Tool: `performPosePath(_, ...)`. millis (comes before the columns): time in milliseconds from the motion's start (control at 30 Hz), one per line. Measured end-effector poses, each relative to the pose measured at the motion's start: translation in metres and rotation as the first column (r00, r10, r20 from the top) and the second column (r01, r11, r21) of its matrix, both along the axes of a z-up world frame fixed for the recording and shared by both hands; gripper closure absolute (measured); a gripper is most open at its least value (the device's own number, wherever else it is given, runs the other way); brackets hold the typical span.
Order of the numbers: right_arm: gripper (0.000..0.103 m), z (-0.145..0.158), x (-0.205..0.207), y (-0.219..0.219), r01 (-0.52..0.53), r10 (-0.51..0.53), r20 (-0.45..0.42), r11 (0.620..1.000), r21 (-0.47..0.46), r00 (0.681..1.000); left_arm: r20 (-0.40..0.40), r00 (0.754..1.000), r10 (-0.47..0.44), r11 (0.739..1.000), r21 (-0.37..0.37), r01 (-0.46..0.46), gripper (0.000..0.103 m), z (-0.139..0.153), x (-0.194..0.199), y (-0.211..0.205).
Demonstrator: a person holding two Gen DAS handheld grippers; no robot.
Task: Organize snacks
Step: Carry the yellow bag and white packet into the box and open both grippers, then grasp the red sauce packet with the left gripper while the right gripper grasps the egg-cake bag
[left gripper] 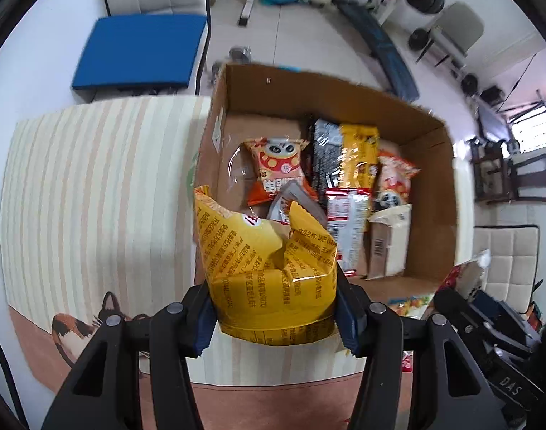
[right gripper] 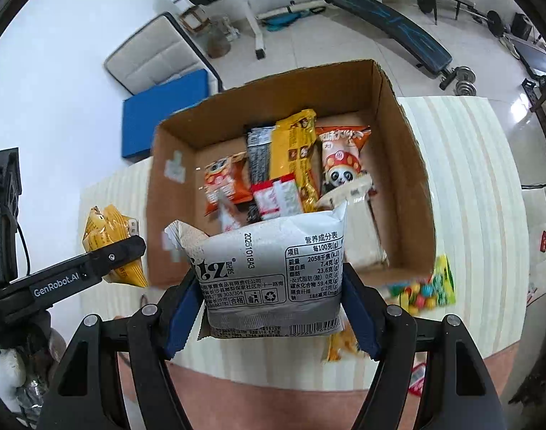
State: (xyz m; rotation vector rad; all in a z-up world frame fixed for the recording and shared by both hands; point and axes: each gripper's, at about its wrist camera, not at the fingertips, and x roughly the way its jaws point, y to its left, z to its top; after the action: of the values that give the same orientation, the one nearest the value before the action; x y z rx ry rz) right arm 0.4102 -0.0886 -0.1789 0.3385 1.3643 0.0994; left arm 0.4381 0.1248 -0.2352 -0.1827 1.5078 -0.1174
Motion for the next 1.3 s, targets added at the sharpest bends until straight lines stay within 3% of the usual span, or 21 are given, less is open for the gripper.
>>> performPosePath(167,0.027,-0.032,0.027,0.000,-0.005,0.003,-0.063,0.999,-0.033,0.998,-0.110,0.994,-0.014,1.000,0.024,0.017,0.050,-0.047,0.016,-0.005)
performPosePath(367,0.027,-0.063,0.038,-0.003,-0.002,-0.003,-0.122,0.999,-0.048,0.992,-0.186,0.982,-0.018,0.999,0.027,0.024,0.048,-0.077,0.018,-0.006)
performPosePath(433,0.018,-0.072,0.040,-0.003,-0.014,0.004,-0.149,0.998,-0.063,0.989,-0.215,0.976,-0.018,0.999,0.022,0.023,0.046,-0.086,0.019,-0.006)
performPosePath(467,0.012,-0.077,0.042,-0.003,-0.025,0.010,-0.161,0.996,-0.089,0.987,-0.216,0.976,-0.011,0.999,0.030,0.017,0.044,-0.089,0.018,-0.006)
performPosePath(533,0.010,-0.084,0.043,-0.003,-0.045,0.022,-0.176,0.991,-0.123,0.984,-0.202,0.979,-0.003,0.998,0.054,0.014,0.025,-0.091,0.018,-0.006)
performPosePath(600,0.009,-0.089,0.043,-0.004,-0.052,0.028,-0.189,0.991,-0.123,0.982,-0.197,0.980,0.000,0.999,0.032,0.007,0.020,-0.091,0.017,-0.009)
performPosePath(867,0.007,-0.085,0.041,-0.003,-0.083,0.057,-0.178,0.987,-0.139,0.982,-0.148,0.989,-0.030,0.997,0.060,0.039,0.009,-0.074,0.013,-0.022)
performPosePath(1000,0.007,-0.069,0.035,-0.004,-0.078,0.060,-0.131,0.987,-0.139,0.990,-0.086,0.994,-0.062,0.995,0.070,0.068,0.009,-0.054,0.008,-0.028)
performPosePath(1100,0.007,-0.055,0.025,-0.008,-0.064,0.053,-0.093,0.991,-0.120,0.994,0.020,0.994,-0.103,0.991,0.086,0.101,0.009,-0.026,-0.004,-0.032)
performPosePath(1300,0.007,-0.042,-0.030,-0.039,0.051,-0.044,-0.075,0.995,0.090,0.996,0.242,0.951,-0.194,0.970,0.192,0.149,0.009,0.022,-0.076,-0.025)
